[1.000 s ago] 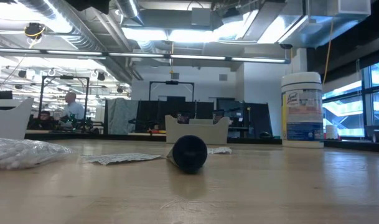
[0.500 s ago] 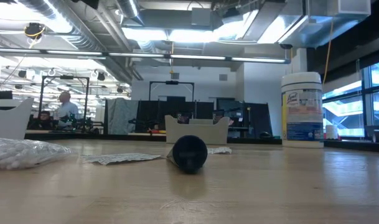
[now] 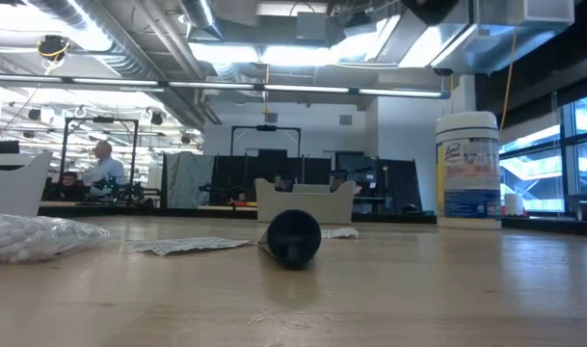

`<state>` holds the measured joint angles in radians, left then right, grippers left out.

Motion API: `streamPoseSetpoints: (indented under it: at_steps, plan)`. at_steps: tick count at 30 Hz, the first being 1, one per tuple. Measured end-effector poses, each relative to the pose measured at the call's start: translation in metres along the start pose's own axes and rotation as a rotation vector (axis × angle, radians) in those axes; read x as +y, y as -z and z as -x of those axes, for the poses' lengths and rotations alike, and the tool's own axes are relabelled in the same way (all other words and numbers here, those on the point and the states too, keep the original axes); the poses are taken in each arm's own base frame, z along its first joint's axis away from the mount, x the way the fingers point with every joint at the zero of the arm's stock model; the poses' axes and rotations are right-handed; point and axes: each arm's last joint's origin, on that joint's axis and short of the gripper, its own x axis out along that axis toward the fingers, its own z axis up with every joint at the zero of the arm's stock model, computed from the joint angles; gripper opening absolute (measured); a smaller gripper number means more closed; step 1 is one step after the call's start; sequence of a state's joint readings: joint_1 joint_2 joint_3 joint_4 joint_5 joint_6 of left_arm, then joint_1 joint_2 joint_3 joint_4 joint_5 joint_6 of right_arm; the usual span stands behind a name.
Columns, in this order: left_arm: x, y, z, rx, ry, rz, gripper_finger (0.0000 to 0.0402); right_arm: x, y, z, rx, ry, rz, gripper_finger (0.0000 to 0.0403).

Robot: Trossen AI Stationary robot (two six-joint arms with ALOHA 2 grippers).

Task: Pick & Place Travel size toiletries
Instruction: Put the bandage into the white bin

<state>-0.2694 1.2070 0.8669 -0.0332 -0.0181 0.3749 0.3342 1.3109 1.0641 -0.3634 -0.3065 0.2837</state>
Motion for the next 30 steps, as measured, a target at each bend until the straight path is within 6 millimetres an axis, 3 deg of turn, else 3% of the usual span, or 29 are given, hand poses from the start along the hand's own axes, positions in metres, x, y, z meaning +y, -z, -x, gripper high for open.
streamPoseSetpoints:
  at_steps: [6,13,25,30]
  plan:
    - [-0.017,-0.005,0.034,0.066,0.053,0.114,0.0002,-0.006,0.009,0.001,0.062,0.151,-0.053,0.018]
    - [-0.035,-0.001,0.064,0.181,0.075,0.295,0.0002,-0.007,0.01,0.001,0.063,0.18,-0.056,0.0152]
    - [-0.048,0.019,0.093,0.63,-0.083,0.939,0.0002,-0.007,0.009,0.001,0.053,0.201,-0.049,0.011]
    - [-0.057,0.03,0.106,0.798,-0.24,1.189,0.0003,-0.007,0.009,0.001,0.055,0.203,-0.035,0.0096]
